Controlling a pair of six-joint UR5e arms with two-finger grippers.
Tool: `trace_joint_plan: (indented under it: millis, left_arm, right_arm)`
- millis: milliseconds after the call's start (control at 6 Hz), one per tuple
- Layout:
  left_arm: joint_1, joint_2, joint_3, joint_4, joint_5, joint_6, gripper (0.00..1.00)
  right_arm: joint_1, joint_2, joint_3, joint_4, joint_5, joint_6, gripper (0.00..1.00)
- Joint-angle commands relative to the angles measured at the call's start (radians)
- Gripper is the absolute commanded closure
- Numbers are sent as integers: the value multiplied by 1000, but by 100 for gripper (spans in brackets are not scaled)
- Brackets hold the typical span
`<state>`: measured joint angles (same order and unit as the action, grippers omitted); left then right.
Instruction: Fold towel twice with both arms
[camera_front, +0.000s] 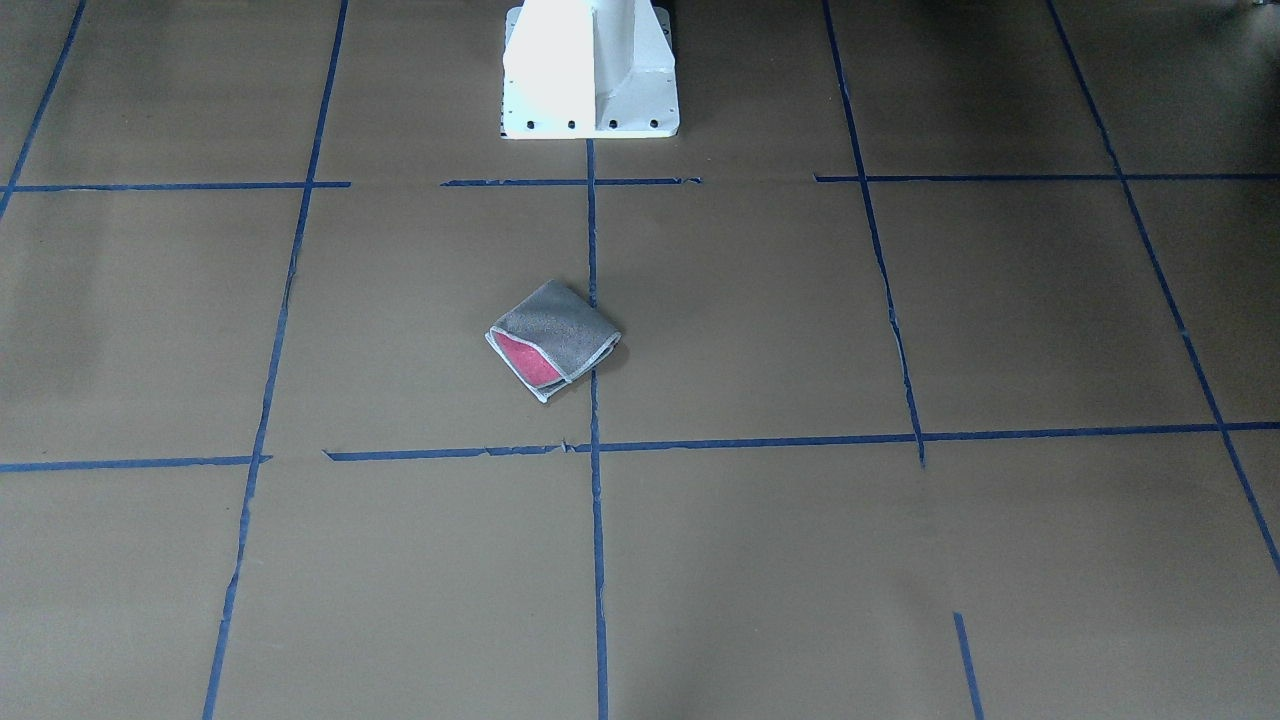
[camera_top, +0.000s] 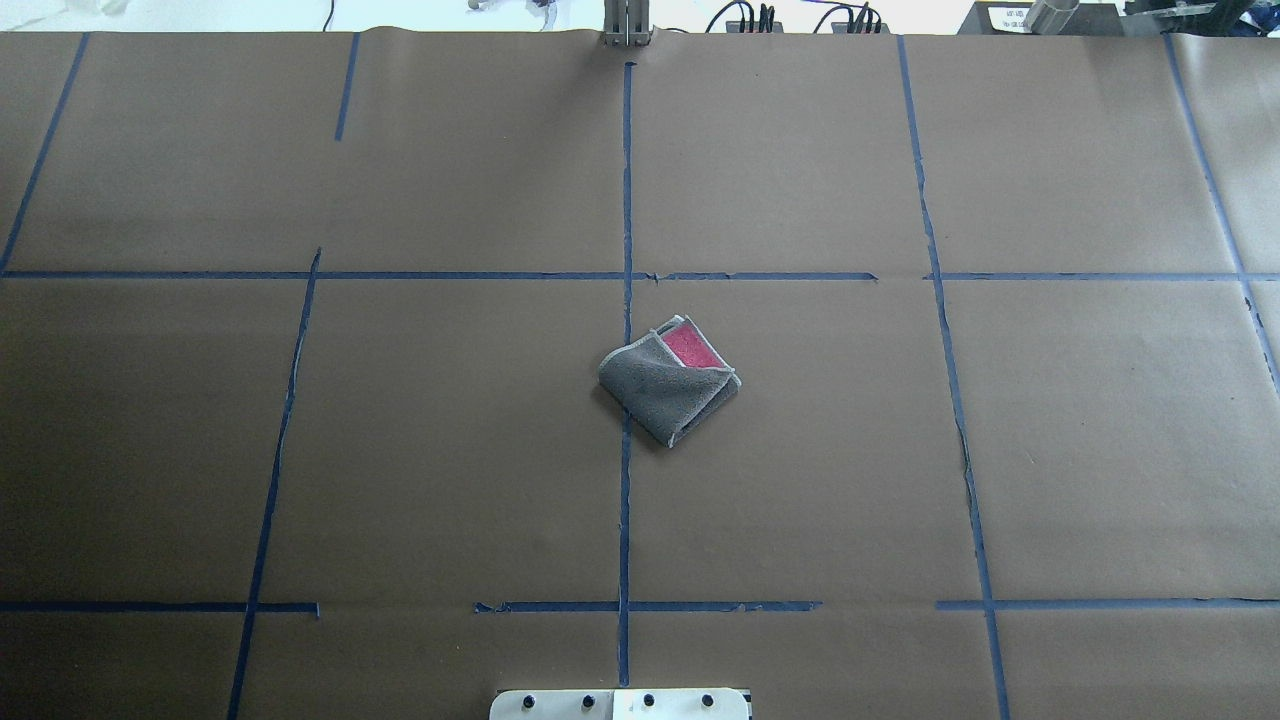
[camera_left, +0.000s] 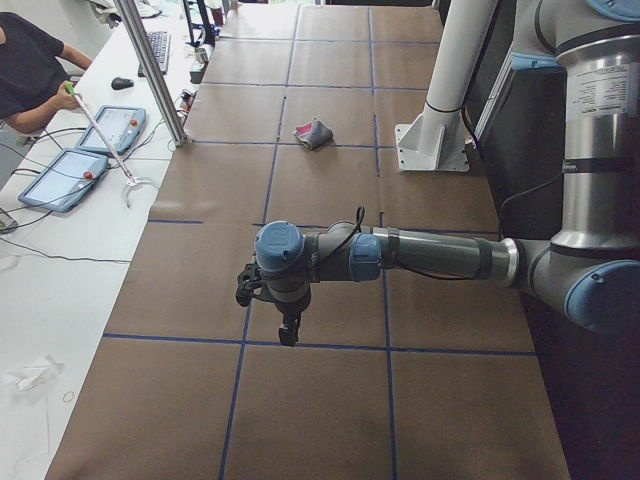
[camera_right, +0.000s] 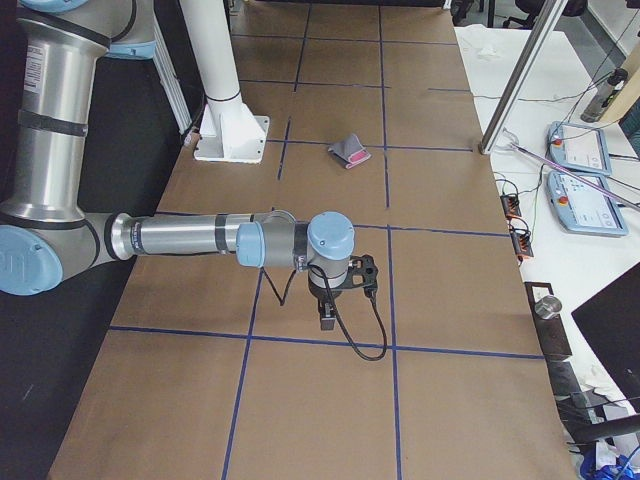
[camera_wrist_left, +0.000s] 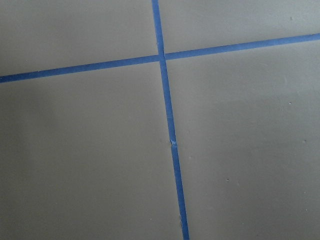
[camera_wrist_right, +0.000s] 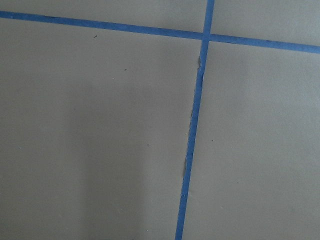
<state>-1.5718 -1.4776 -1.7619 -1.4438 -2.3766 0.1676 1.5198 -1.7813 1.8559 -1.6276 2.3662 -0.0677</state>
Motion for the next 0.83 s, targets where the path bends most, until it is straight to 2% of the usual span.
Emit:
trace_joint_plan:
  millis: [0,667]
  left_arm:
    - [1,0,7,0,0,1,0]
    - [1,2,10,0,0,3,0]
  right_arm:
    - [-1,0,2,0,-2,0,0]
    - [-1,-1,-6,0,-1,-1,0]
